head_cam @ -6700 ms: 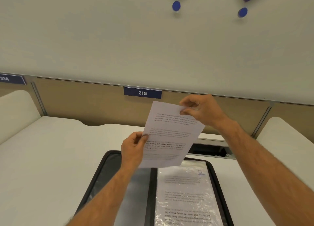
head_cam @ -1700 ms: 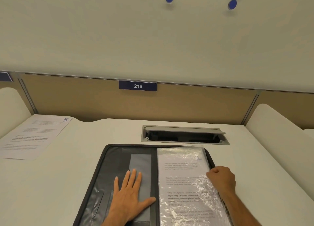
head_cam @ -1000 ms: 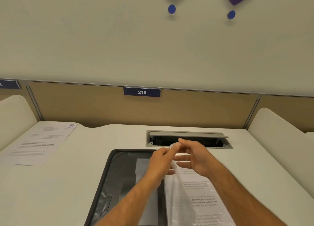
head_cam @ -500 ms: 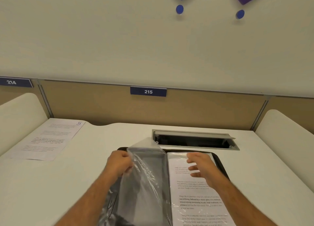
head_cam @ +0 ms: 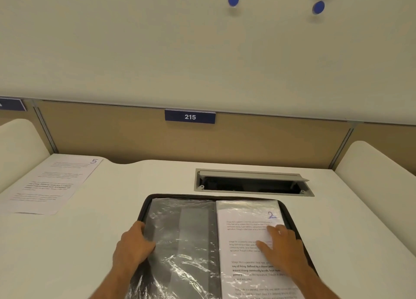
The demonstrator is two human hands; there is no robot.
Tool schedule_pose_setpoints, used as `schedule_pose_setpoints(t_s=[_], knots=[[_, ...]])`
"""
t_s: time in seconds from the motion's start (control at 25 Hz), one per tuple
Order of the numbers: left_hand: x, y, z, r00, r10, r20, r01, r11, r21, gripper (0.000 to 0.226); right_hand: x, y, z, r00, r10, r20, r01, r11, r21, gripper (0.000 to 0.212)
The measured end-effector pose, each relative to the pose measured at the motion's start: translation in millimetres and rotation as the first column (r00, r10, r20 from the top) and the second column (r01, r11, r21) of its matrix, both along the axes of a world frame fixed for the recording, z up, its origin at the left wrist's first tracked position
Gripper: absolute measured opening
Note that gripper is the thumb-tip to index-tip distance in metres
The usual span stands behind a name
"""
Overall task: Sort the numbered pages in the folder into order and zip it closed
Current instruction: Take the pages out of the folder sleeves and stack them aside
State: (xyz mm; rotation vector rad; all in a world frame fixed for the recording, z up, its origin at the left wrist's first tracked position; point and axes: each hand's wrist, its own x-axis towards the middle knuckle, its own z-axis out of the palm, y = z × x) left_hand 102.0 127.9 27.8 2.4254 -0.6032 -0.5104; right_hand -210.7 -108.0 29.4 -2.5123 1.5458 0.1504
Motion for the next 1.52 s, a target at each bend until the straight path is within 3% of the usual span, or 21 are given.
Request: schedule_pose_setpoints(t_s=[0.16, 0.24, 0.36, 0.52, 0.72, 1.04, 1.16, 1.32, 1.52], knots=[[9, -11, -7, 0.975, -0.072, 0.209, 0.041, 0.988, 0.149, 0.083, 10, -14, 3, 0.998, -0.041, -0.046, 0.038, 0.998, -0.054, 0.071], [6, -25, -6, 0.931, -0.172, 0.322, 0.116, 0.975, 0.187, 0.082, 22, -28, 5, 0.998, -0.054, 0.018, 0.055, 0.995, -0.077, 0.062], [-14, -59, -4, 0.853, -0.291, 0.432, 0.262, 0.957, 0.128, 0.074, 43, -48, 4, 0.980, 0.016, 0.198, -0.004, 0.998, -0.059, 0.045], [-60, -114, -12, 0.784, -0.475, 0.400, 0.449, 0.878, 0.164, 0.084, 79, -70, 5, 0.971, 0.148, 0.187, -0.142, 0.989, -0.046, 0.040], [-91, -153, -50, 0.740, -0.576, 0.347, 0.503, 0.817, 0.284, 0.097, 106, -92, 1, 0.972, 0.196, 0.129, -0.193, 0.981, -0.032, 0.041], [-94, -155, -71, 0.751, -0.525, 0.399, 0.459, 0.851, 0.255, 0.101, 114, -105, 6, 0.977, 0.187, 0.102, -0.181, 0.981, -0.069, 0.018], [-95, -155, -72, 0.769, -0.509, 0.385, 0.453, 0.860, 0.233, 0.100, 112, -101, 6, 0.966, 0.252, 0.051, -0.246, 0.963, -0.110, 0.022], [-94, -154, -76, 0.754, -0.500, 0.427, 0.449, 0.866, 0.221, 0.099, 111, -98, 5, 0.940, 0.330, -0.082, -0.338, 0.932, -0.130, 0.043], [-92, -157, -74, 0.760, -0.523, 0.385, 0.476, 0.852, 0.219, 0.099, 104, -93, 9, 0.881, 0.456, -0.128, -0.474, 0.849, -0.235, 0.028]])
